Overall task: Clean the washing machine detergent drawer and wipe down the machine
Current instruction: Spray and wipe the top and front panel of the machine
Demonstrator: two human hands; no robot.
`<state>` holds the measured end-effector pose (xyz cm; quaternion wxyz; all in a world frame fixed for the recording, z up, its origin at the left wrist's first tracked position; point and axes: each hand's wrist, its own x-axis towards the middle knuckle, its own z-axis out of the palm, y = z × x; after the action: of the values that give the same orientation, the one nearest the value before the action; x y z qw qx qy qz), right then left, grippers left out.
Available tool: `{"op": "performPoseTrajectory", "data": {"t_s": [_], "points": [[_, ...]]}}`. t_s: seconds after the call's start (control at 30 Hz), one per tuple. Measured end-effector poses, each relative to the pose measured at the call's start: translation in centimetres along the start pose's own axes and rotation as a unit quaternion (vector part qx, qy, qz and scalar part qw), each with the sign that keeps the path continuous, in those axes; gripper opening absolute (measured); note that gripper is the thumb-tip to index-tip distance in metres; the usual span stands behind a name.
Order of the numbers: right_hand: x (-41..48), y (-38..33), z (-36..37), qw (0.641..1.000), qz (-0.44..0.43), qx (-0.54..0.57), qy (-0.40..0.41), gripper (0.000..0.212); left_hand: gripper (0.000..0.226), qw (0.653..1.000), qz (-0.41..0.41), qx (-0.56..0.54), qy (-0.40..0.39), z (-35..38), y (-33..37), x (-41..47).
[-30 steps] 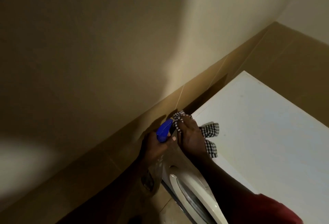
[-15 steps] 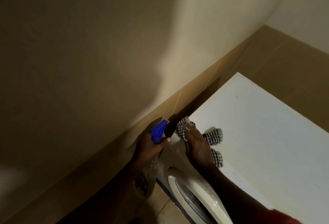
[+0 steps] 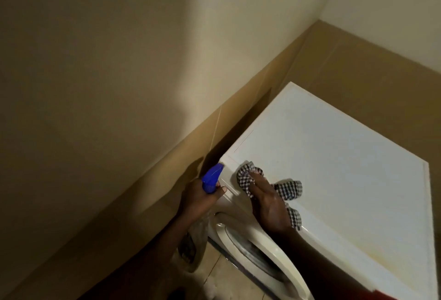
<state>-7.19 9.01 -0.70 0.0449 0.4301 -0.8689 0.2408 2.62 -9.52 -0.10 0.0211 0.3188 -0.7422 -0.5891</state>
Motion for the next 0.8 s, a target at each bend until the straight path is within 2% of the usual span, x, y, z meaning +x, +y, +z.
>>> {"op": "performPoseTrajectory", "data": {"t_s": [0.13, 0.3, 0.47, 0.57, 0.67, 0.8], "points": [[1.3, -0.6, -1.4, 1.0, 0.025, -0.001, 0.013, 0.046, 0.02, 1.0, 0.025, -0.011, -0.014, 1.1, 0.5, -0.4], [3.3, -0.9, -2.9, 0.991, 0.134, 0.021, 0.009, 0.018, 0.025, 0.999, 0.031, 0.023, -0.035, 2.4, 0.3, -0.8], [1.7, 2.1, -9.5, 0.945, 0.257, 0.108, 0.171, 0.024, 0.033, 0.996, 0.032, 0.054, -0.059, 3.9, -0.1, -1.4], [1.1, 4.3, -14.3, 0.911, 0.304, 0.128, 0.248, 0.013, 0.032, 0.995, 0.033, 0.066, -0.074, 5.3, -0.1, -1.8], [0.3, 6.4, -17.7, 0.895, 0.32, 0.131, 0.282, 0.009, 0.034, 0.995, 0.025, 0.072, -0.071, 7.1, 0.4, -2.4], [-1.9, 7.6, -18.1, 0.896, 0.335, 0.124, 0.264, 0.015, 0.033, 0.989, 0.031, 0.102, -0.098, 9.6, 0.8, -3.3]]}}
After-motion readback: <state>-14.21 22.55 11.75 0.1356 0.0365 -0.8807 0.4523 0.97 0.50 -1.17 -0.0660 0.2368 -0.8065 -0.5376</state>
